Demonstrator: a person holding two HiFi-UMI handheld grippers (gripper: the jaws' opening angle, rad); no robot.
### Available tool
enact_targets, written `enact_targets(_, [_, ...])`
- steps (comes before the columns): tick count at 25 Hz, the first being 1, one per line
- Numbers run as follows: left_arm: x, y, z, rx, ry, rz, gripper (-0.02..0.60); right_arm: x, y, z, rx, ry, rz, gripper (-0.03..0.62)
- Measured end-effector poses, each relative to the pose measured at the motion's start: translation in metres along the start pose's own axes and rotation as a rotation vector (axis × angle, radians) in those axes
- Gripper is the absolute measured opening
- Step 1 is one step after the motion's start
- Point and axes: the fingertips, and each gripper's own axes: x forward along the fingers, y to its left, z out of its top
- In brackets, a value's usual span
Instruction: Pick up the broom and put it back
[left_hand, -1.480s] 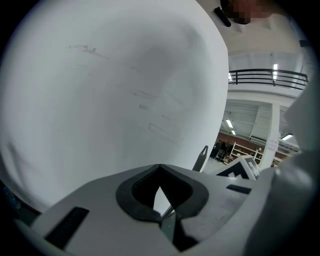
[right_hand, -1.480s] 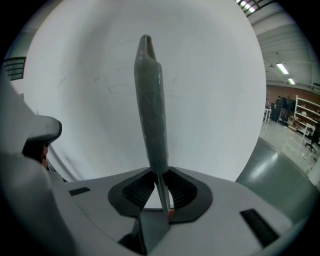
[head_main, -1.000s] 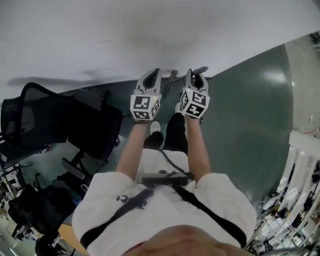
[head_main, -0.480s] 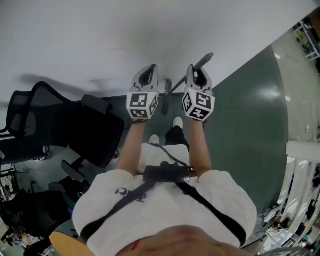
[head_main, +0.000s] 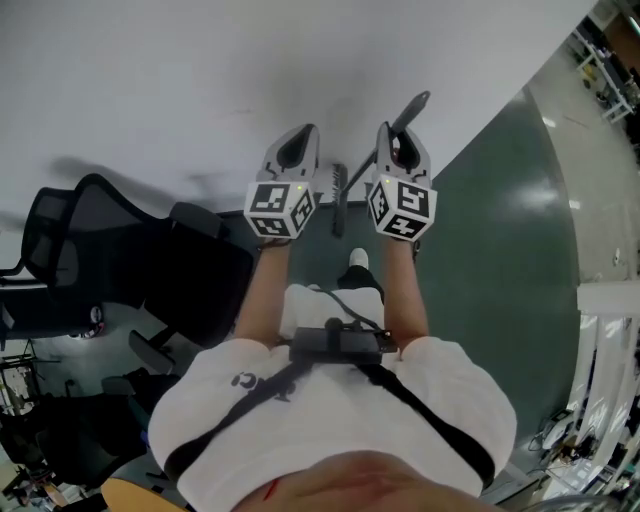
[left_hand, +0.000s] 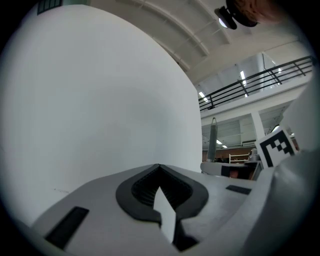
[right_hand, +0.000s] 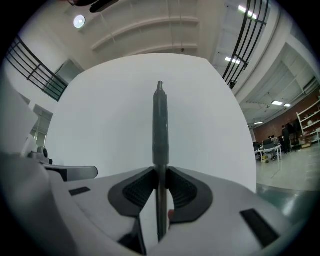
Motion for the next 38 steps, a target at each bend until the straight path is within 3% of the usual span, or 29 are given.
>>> enact_targets(4, [0.009, -0.01, -0.003, -0.022, -0.035, -0.006, 0.009, -0.011, -0.016, 0.004, 0.005, -0.012, -0.04, 0.095])
enact_targets(11, [0.043, -0.062, -0.019, -0.047, -0.032, -0.142, 0.009, -0.032, -0.073, 0.003, -0.001, -0.003, -0.167, 0.095])
enact_targets(25, [0.121, -0.176, -0.09, -0.059, 0.115, -0.381, 0.009, -0.076, -0.216, -0.049, 0.001, 0.136, -0.468, 0.095])
enact_targets(31, [0.141, -0.219, -0.126, -0.062, 0.193, -0.447, 0.009, -0.1, -0.271, -0.085, 0.032, 0.224, -0.573, 0.095])
enact_targets(38, [0.159, -0.268, -0.181, -0.07, 0.293, -0.498, 0.009, -0.123, -0.323, -0.147, 0.079, 0.356, -0.637, 0.094])
